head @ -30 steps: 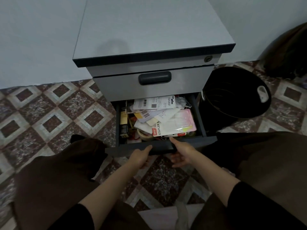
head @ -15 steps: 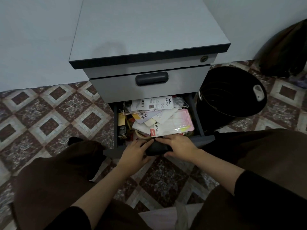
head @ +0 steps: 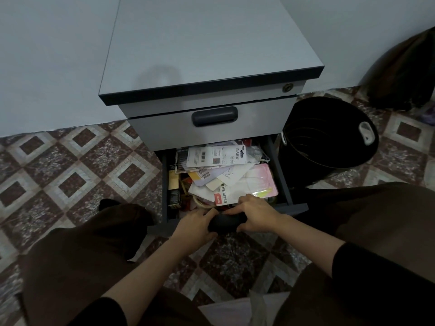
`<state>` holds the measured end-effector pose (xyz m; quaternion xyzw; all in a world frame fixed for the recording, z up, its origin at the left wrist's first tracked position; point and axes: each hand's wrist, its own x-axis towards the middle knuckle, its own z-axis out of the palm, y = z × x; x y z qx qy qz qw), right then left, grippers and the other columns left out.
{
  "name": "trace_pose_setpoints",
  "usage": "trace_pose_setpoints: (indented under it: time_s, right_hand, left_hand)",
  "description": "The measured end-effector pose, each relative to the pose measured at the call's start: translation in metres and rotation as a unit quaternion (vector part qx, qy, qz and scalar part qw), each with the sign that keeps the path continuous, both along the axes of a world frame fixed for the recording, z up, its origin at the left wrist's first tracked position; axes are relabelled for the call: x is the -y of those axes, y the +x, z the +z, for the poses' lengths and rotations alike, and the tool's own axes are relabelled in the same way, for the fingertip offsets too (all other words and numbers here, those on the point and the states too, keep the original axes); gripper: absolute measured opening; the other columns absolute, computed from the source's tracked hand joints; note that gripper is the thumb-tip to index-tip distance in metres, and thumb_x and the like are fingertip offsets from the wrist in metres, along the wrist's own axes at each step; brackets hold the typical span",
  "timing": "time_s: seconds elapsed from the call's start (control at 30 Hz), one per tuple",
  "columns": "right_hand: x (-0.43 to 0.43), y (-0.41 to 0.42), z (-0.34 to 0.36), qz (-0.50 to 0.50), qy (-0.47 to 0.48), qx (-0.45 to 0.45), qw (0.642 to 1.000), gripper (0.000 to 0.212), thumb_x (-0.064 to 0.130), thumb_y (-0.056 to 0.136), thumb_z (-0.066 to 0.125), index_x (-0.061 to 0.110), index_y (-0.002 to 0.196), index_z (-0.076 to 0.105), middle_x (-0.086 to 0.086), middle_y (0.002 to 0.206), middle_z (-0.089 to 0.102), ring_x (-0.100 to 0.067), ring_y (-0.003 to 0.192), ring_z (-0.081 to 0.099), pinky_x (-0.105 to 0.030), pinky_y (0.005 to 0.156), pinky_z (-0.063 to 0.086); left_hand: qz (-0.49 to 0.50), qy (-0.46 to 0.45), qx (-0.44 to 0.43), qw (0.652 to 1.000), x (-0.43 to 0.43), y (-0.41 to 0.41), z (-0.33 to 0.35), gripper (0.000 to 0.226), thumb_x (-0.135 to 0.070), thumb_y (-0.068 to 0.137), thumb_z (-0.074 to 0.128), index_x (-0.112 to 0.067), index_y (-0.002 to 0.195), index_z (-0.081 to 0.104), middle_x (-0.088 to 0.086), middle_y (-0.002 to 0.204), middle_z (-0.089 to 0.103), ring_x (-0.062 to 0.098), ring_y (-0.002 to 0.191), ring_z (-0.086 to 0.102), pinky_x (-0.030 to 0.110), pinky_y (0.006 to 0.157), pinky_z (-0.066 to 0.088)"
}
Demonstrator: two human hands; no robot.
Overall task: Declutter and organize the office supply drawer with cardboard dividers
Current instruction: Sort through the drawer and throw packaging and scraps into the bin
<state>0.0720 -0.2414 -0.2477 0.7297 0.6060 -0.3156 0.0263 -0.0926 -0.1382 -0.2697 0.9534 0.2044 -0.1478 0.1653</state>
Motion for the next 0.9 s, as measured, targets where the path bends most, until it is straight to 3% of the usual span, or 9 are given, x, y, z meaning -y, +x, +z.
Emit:
trace_pose_setpoints:
  time_s: [0.1,0.23,0.43,0.6,0.73,0.8,0.9]
  right_hand:
    - [0.006,-0.004,0.002,0.016,-0.013,-0.031,0.999,0.053,0.035,0.083,0.068,0.037,0.133,0.05,-0.004,0.113,0.053,-0.021,0.111,0.043,-0.024,0.078,0.03]
    - [0.008,-0.01,0.005,0.035,-0.039,-0.048,0.997,0.048,0.033,0.082,0.068,0.035,0.128,0.056,0.014,0.083,0.044,-0.019,0.11,0.046,-0.023,0.077,0.032]
    - [0.011,-0.015,0.005,0.044,-0.067,-0.062,0.995,0.046,0.032,0.08,0.07,0.034,0.125,0.059,-0.001,0.114,0.062,-0.021,0.111,0.047,-0.029,0.087,0.039]
    - [0.009,-0.014,0.005,0.044,-0.082,-0.076,0.993,0.046,0.037,0.078,0.071,0.035,0.122,0.061,-0.002,0.108,0.064,-0.018,0.106,0.048,-0.027,0.079,0.038]
    - [0.0,-0.006,0.008,-0.035,-0.075,-0.13,0.988,0.041,0.043,0.076,0.071,0.029,0.114,0.068,0.001,0.102,0.069,-0.011,0.088,0.057,-0.022,0.074,0.042]
    - [-0.012,0.003,0.012,-0.1,-0.011,-0.131,0.986,0.03,0.037,0.081,0.069,0.023,0.107,0.072,0.0,0.099,0.071,-0.01,0.084,0.061,-0.022,0.08,0.048]
    - [-0.039,0.021,0.015,-0.149,0.081,-0.077,0.982,0.019,0.02,0.088,0.06,0.012,0.098,0.073,-0.003,0.099,0.071,-0.016,0.089,0.064,-0.033,0.086,0.052]
  left_hand:
    - [-0.031,-0.015,-0.03,0.999,0.006,-0.006,0.005,0.045,-0.039,0.086,0.059,-0.021,0.124,0.042,0.003,0.122,0.052,0.021,0.109,0.05,0.032,0.085,0.046]
    - [-0.067,-0.005,-0.052,0.996,0.014,-0.012,0.01,0.043,-0.039,0.086,0.059,-0.02,0.121,0.042,0.004,0.119,0.053,0.022,0.104,0.052,0.03,0.078,0.042]
    - [-0.087,-0.015,-0.08,0.993,0.02,-0.014,0.013,0.045,-0.039,0.086,0.058,-0.02,0.123,0.042,0.005,0.118,0.052,0.024,0.103,0.052,0.032,0.077,0.041]
    - [-0.089,-0.034,-0.06,0.994,0.017,-0.015,0.012,0.046,-0.045,0.083,0.059,-0.022,0.12,0.044,0.001,0.115,0.055,0.02,0.1,0.053,0.027,0.073,0.037]
    - [-0.011,-0.104,-0.029,0.994,0.0,-0.012,0.018,0.053,-0.062,0.081,0.054,-0.026,0.119,0.048,-0.007,0.112,0.06,0.011,0.097,0.058,0.024,0.078,0.046]
    - [0.055,-0.11,0.007,0.992,-0.014,-0.007,0.023,0.045,-0.057,0.085,0.054,-0.026,0.117,0.051,-0.009,0.115,0.059,0.008,0.099,0.057,0.023,0.08,0.045]
    - [0.118,-0.086,0.037,0.989,-0.04,0.0,0.022,0.037,-0.043,0.09,0.054,-0.022,0.12,0.052,-0.004,0.123,0.054,0.014,0.108,0.053,0.026,0.085,0.044]
